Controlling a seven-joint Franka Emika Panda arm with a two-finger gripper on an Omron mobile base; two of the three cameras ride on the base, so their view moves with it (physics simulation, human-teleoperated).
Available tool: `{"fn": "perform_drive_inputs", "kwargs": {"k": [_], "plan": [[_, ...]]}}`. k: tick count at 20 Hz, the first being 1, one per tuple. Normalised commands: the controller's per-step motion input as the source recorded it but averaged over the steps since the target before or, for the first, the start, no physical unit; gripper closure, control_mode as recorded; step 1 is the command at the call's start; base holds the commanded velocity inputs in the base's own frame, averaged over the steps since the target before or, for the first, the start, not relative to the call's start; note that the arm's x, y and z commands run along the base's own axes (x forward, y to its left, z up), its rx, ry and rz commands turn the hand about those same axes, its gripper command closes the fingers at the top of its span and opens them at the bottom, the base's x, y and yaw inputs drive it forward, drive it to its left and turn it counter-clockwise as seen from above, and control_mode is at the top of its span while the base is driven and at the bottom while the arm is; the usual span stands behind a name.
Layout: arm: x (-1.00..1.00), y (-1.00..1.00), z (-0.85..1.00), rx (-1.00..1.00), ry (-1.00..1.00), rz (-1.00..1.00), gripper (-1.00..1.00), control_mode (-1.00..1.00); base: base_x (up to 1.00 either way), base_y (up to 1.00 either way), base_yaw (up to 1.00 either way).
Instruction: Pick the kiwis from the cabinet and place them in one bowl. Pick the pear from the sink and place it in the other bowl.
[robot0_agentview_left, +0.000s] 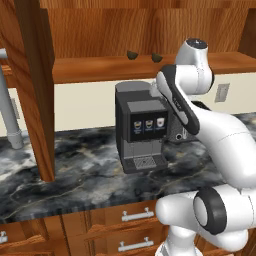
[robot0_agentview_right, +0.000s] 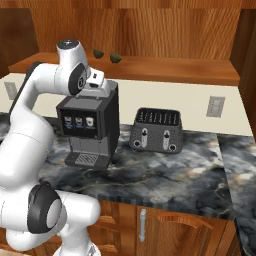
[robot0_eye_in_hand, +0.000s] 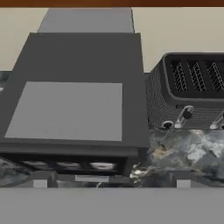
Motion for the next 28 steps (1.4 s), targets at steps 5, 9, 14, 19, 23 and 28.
{"fn": "perform_drive_inputs", "kwargs": {"k": [5,9,14,19,23,28], "plan": [[0.0,-0.02,0.59,0.0,-0.2,0.0,-1.0,-1.0,0.0,0.0,0.0],[0.0,-0.06,0.67,0.0,-0.14,0.0,-1.0,-1.0,0.0,0.0,0.0],[0.0,-0.12,0.59,0.0,-0.09,0.0,-1.0,-1.0,0.0,0.0,0.0],[0.17,-0.13,0.26,0.0,-0.11,0.0,-1.0,-1.0,0.0,0.0,0.0],[0.2,-0.04,0.0,0.0,-0.18,0.0,-1.0,-1.0,0.0,0.0,0.0],[0.27,0.0,0.0,0.0,-0.11,0.0,-1.0,-1.0,0.0,0.0,0.0]]}}
